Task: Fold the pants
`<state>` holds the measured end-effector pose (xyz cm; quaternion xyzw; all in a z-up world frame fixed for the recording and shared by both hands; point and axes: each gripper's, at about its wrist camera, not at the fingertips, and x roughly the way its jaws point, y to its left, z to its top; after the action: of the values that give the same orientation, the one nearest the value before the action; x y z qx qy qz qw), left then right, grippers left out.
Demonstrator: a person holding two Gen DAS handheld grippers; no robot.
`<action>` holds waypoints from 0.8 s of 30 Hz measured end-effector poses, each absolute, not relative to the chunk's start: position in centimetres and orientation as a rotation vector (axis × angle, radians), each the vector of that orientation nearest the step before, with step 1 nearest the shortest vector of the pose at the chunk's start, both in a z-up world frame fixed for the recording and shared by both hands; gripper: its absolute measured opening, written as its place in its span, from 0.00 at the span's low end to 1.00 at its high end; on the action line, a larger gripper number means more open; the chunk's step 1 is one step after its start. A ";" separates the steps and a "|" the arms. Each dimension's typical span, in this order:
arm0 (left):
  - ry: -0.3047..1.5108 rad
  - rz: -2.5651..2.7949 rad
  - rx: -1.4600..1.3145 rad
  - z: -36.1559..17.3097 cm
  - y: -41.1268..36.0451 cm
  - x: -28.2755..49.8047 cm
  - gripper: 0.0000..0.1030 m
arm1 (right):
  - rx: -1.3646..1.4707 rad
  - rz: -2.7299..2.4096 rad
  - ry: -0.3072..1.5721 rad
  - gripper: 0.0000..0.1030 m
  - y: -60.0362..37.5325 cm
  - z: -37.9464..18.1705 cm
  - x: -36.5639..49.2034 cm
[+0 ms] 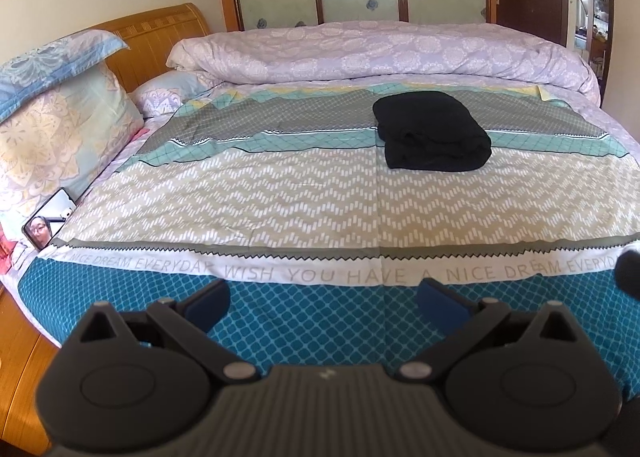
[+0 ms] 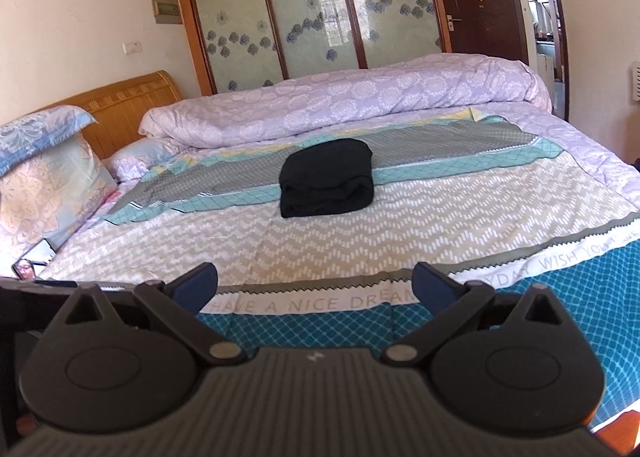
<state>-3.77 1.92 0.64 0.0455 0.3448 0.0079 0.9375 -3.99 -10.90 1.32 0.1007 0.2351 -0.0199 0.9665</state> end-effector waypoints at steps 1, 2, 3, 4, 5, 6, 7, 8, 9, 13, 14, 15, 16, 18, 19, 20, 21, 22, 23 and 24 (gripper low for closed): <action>0.704 0.012 0.095 0.7 1.8 -3.8 1.00 | 0.207 -0.044 0.481 1.00 -11.0 1.2 -4.0; 0.705 0.007 0.100 0.6 1.7 -3.9 1.00 | 0.213 -0.046 0.486 1.00 -11.1 1.1 -3.9; 0.707 0.004 0.105 0.6 1.5 -3.9 1.00 | 0.219 -0.047 0.489 1.00 -11.2 1.0 -3.9; 0.709 -0.001 0.110 0.5 1.4 -4.0 1.00 | 0.224 -0.046 0.492 1.00 -11.3 1.0 -3.9; 0.712 -0.006 0.112 0.5 1.3 -4.0 1.00 | 0.228 -0.046 0.493 1.00 -11.4 0.9 -3.9; 0.714 -0.012 0.114 0.5 1.3 -4.0 1.00 | 0.228 -0.047 0.495 1.00 -11.4 0.9 -3.8; 0.716 -0.016 0.115 0.4 1.3 -4.0 1.00 | 0.226 -0.047 0.497 1.00 -11.5 0.8 -3.8; 0.718 -0.018 0.117 0.4 1.2 -4.0 1.00 | 0.224 -0.048 0.499 1.00 -11.4 0.8 -3.8; 0.719 -0.020 0.118 0.4 1.2 -3.9 1.00 | 0.223 -0.048 0.498 1.00 -11.5 0.8 -3.8; 0.724 -0.032 0.123 0.4 1.0 -3.8 1.00 | 0.225 -0.050 0.496 1.00 -11.6 0.9 -3.7; 0.724 -0.035 0.125 0.4 0.9 -3.8 1.00 | 0.227 -0.049 0.496 1.00 -11.7 0.9 -3.7; 0.724 -0.037 0.129 0.4 0.7 -3.8 1.00 | 0.228 -0.049 0.495 1.00 -11.8 1.0 -3.7; 0.724 -0.040 0.134 0.4 0.6 -3.8 1.00 | 0.228 -0.049 0.494 1.00 -11.9 1.0 -3.7; 0.730 -0.045 0.144 0.3 0.3 -3.8 1.00 | 0.229 -0.047 0.492 1.00 -11.9 1.1 -3.7; 0.733 -0.048 0.146 0.3 0.1 -3.8 1.00 | 0.229 -0.045 0.490 1.00 -12.0 1.2 -3.8; 0.733 -0.051 0.148 0.3 0.0 -3.7 1.00 | 0.227 -0.046 0.488 1.00 -11.9 1.2 -3.8; 0.733 -0.054 0.149 0.4 -0.1 -3.7 1.00 | 0.226 -0.047 0.486 1.00 -11.9 1.3 -3.8; 0.732 -0.055 0.151 0.4 -0.3 -3.7 1.00 | 0.226 -0.047 0.484 1.00 -12.0 1.4 -3.8; 0.731 -0.056 0.153 0.5 -0.3 -3.7 1.00 | 0.227 -0.049 0.482 1.00 -12.1 1.4 -3.9; 0.730 -0.057 0.154 0.6 -0.4 -3.7 1.00 | 0.229 -0.051 0.481 1.00 -12.2 1.4 -3.9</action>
<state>-3.74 -0.43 0.55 0.0754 0.3564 -0.0277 0.9309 -3.87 -12.20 1.45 0.1132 0.2378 -0.0250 0.9644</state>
